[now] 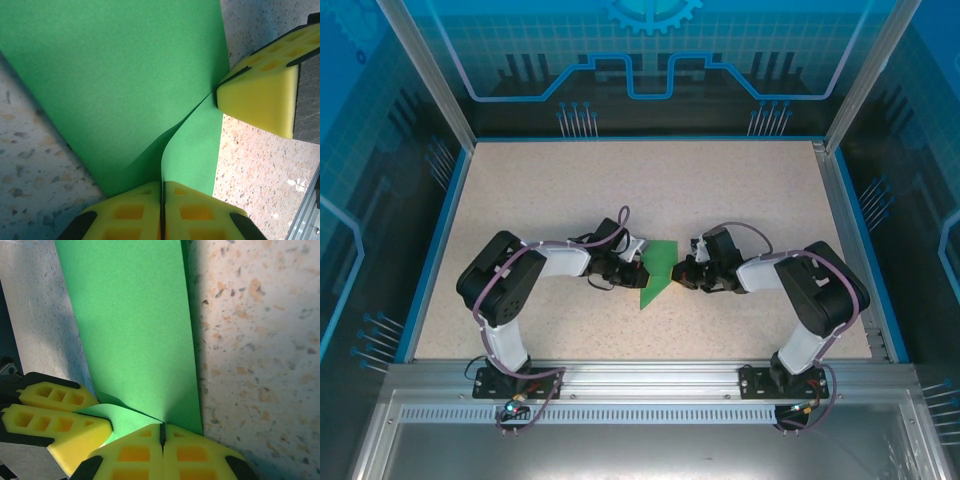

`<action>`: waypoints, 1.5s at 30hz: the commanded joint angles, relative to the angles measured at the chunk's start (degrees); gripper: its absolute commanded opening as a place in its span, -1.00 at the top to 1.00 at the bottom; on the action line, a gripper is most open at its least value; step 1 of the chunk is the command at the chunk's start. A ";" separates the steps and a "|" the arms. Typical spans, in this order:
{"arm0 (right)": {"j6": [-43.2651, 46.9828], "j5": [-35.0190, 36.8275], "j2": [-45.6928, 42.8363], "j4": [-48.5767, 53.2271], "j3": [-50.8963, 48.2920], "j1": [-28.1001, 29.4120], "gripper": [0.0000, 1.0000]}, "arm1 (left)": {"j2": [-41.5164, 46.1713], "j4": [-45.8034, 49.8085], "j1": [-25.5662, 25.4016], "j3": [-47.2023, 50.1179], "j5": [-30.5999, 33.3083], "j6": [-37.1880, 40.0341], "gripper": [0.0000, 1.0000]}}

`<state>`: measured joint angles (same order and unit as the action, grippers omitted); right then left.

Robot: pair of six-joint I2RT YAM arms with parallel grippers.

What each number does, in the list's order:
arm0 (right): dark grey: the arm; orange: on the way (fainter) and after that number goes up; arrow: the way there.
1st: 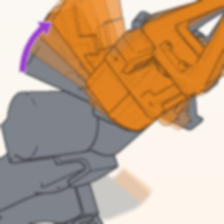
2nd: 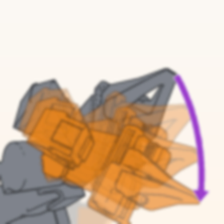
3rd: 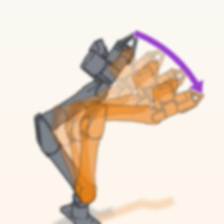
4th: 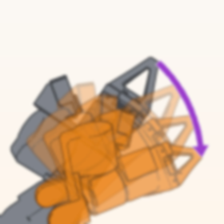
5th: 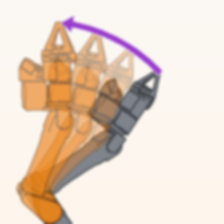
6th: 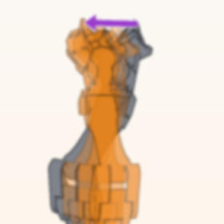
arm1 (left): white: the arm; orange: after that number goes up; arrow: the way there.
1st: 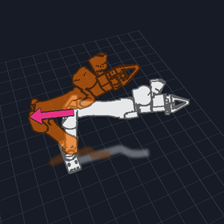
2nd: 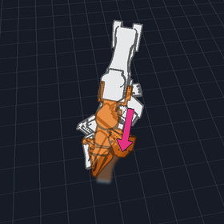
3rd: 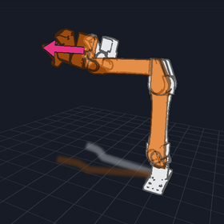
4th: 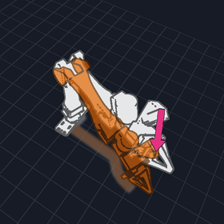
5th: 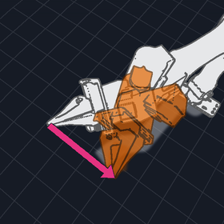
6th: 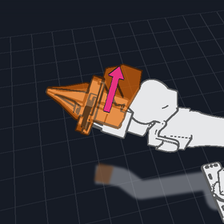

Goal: Fold a paper plane with a square sheet of paper (pick it up from the middle)
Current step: Third fold the triangle at the center of the table.

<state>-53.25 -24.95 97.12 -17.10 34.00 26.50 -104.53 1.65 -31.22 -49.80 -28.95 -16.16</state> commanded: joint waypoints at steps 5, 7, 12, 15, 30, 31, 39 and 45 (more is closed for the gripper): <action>2.89 -1.01 -4.65 4.92 1.01 -3.21 0.90 | -2.35 4.25 0.12 0.16 1.77 1.12 0.81; 3.67 -2.61 -4.21 5.25 1.96 -4.04 0.90 | -2.52 4.28 0.12 0.05 1.70 1.13 0.80; 3.03 -4.89 -1.06 2.39 2.11 -4.09 0.91 | -2.62 4.20 0.11 0.02 1.71 1.19 0.80; 1.64 -5.29 0.15 -1.25 0.78 -4.02 0.91 | -2.64 4.24 0.11 0.13 1.72 1.07 0.80; 6.53 -0.60 -6.49 10.75 3.74 -2.98 0.86 | -2.61 4.48 0.13 0.01 1.71 1.13 0.81; 6.60 -1.01 -7.05 10.61 3.93 -2.49 0.85 | -2.65 4.43 0.12 -0.07 1.70 1.18 0.80; 4.03 -1.91 -3.48 6.19 4.56 2.87 0.88 | -2.83 4.60 0.15 -0.12 1.71 1.22 0.80; 3.73 -0.92 2.08 5.19 5.18 3.67 0.91 | -2.62 4.57 0.11 0.04 1.49 1.13 0.77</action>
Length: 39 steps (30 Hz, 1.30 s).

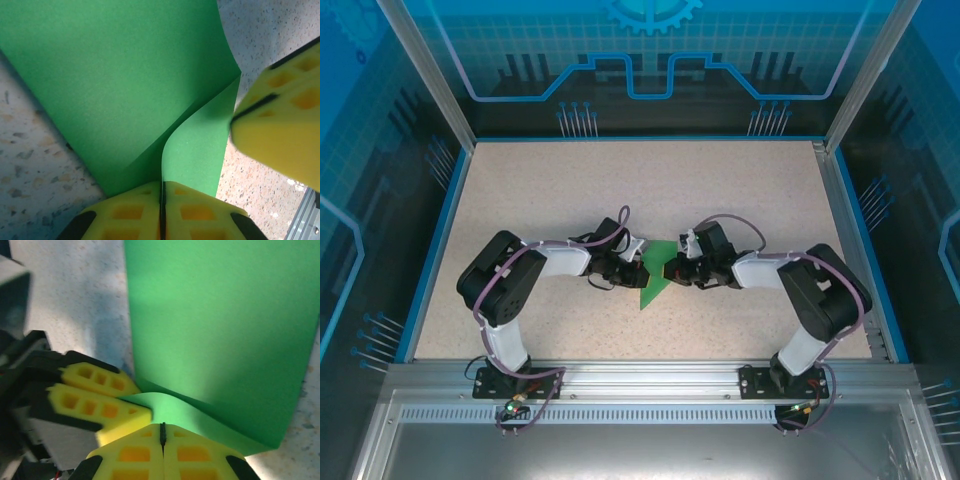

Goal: Fold a paper plane with a square sheet of paper (pick it up from the middle)
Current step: Third fold the triangle at the center of the table.

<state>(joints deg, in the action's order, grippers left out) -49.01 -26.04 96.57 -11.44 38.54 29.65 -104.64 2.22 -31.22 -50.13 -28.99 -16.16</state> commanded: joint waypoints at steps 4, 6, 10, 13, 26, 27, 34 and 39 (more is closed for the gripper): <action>0.40 2.19 4.66 1.84 0.74 0.53 0.93 | -1.53 4.19 0.15 0.67 1.91 0.56 0.68; 0.60 2.98 4.93 2.45 0.41 0.56 0.94 | 0.30 4.61 0.11 1.07 2.82 -0.46 0.52; 0.68 3.05 5.11 2.72 0.14 0.68 0.94 | 8.40 5.77 0.11 3.05 8.11 -3.88 0.06; 0.87 3.02 5.16 2.88 0.35 0.74 0.95 | 15.19 8.24 0.15 3.47 13.01 -8.04 -0.08; 1.16 3.62 5.39 4.83 1.71 0.75 0.93 | 10.62 -4.88 -4.82 4.84 -5.10 -26.46 0.63; 1.11 3.62 5.43 4.85 1.69 0.76 0.93 | 9.80 -6.11 -5.04 4.95 -5.56 -27.20 0.64; 1.59 3.57 5.46 5.74 1.97 0.76 0.93 | 2.97 -6.29 -5.62 2.69 -7.97 -26.76 0.63; 1.91 3.77 5.89 6.43 2.15 0.67 0.93 | 1.02 -2.54 -5.60 2.23 -6.97 -24.99 0.65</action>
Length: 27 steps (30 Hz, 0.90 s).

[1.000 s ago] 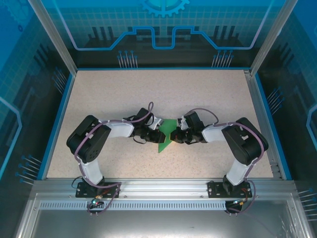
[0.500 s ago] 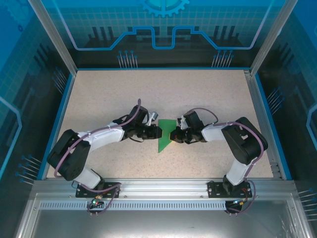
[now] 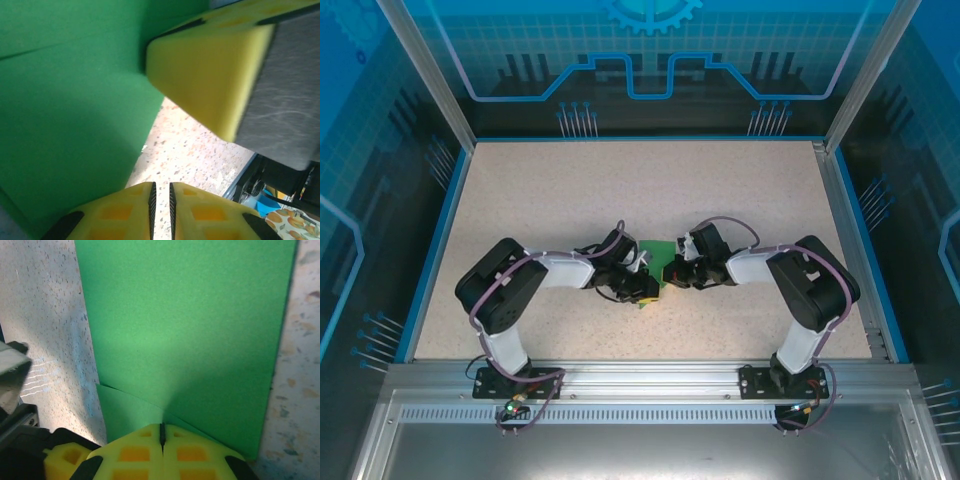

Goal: Fold a paper plane with a square sheet of paper (pick it up from the middle)
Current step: Third fold the triangle at the center of the table.

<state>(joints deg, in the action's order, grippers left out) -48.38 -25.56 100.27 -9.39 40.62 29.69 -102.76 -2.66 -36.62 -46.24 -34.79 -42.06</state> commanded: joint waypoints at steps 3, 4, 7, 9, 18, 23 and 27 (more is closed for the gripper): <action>1.44 3.32 2.38 4.72 0.19 0.73 0.92 | -0.74 3.84 -0.20 -0.66 0.75 0.97 0.67; 1.49 3.39 2.31 4.73 0.18 0.70 0.93 | -0.56 3.81 -0.19 -0.05 1.23 0.59 0.67; 1.88 4.03 2.40 5.75 0.33 0.60 0.93 | 0.33 3.94 -0.20 1.57 2.22 0.19 0.67; 2.00 4.19 2.41 6.11 0.57 0.63 0.93 | 1.18 4.43 -0.17 2.41 3.10 -0.04 0.68; 2.82 4.92 2.29 7.85 0.95 0.63 0.93 | 6.22 8.45 -0.20 6.19 7.44 -0.54 0.68; 2.58 4.85 2.04 8.06 1.04 0.62 0.91 | 10.39 11.80 -0.20 7.59 8.26 0.49 0.68; 2.19 4.57 1.70 7.83 1.02 0.65 0.92 | 14.35 12.45 -0.20 6.81 8.28 1.33 0.67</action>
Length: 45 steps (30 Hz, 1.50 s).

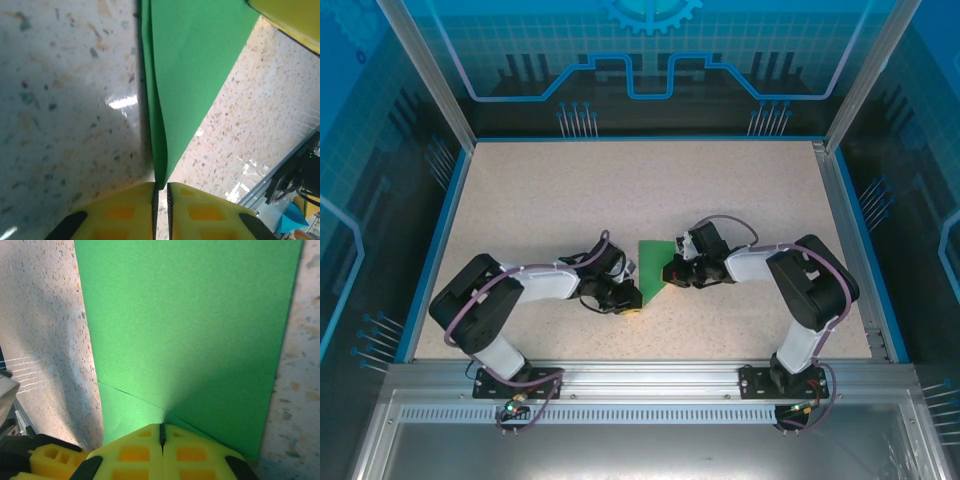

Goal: Fold a paper plane with a square sheet of paper (pick it up from the middle)
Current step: Third fold the triangle at the center of the table.

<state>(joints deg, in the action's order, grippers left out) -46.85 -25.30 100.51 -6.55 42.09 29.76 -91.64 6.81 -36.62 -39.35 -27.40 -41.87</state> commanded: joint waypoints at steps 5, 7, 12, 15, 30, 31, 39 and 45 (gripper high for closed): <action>-0.08 4.13 0.66 4.46 -0.59 0.56 0.92 | 3.45 -1.42 -0.21 -3.95 -0.37 -0.29 0.68; -0.13 4.49 0.56 4.77 -0.43 0.52 0.92 | 1.36 -2.83 -0.22 -5.70 -0.80 -0.74 0.69; -0.75 4.21 0.56 4.39 -0.14 0.54 0.92 | -4.56 -3.81 -0.27 -8.37 1.10 -0.92 0.72; -0.85 3.68 0.00 4.26 0.23 0.55 0.92 | -7.24 -5.14 -0.32 -8.05 0.69 -1.25 0.73; -0.96 3.24 -6.67 1.43 0.11 5.10 0.92 | -9.13 -1.89 -0.66 -3.94 8.05 -0.29 0.86; -1.67 4.08 -6.27 0.51 -0.44 5.47 0.93 | -9.09 -1.59 -0.65 -3.97 8.28 -0.24 0.86; -3.62 5.73 -1.64 -6.15 -4.18 5.41 0.95 | -8.65 -0.99 -0.68 -4.28 9.02 0.46 0.90; -3.52 5.79 -0.75 -10.50 -6.92 1.42 0.94 | -9.35 -0.23 -0.64 -3.94 9.67 1.33 0.93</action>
<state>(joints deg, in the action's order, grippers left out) -50.22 -22.35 98.50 -14.92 37.06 33.69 -99.46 1.85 -36.95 -45.36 -22.37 -41.89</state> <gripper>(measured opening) 0.044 0.054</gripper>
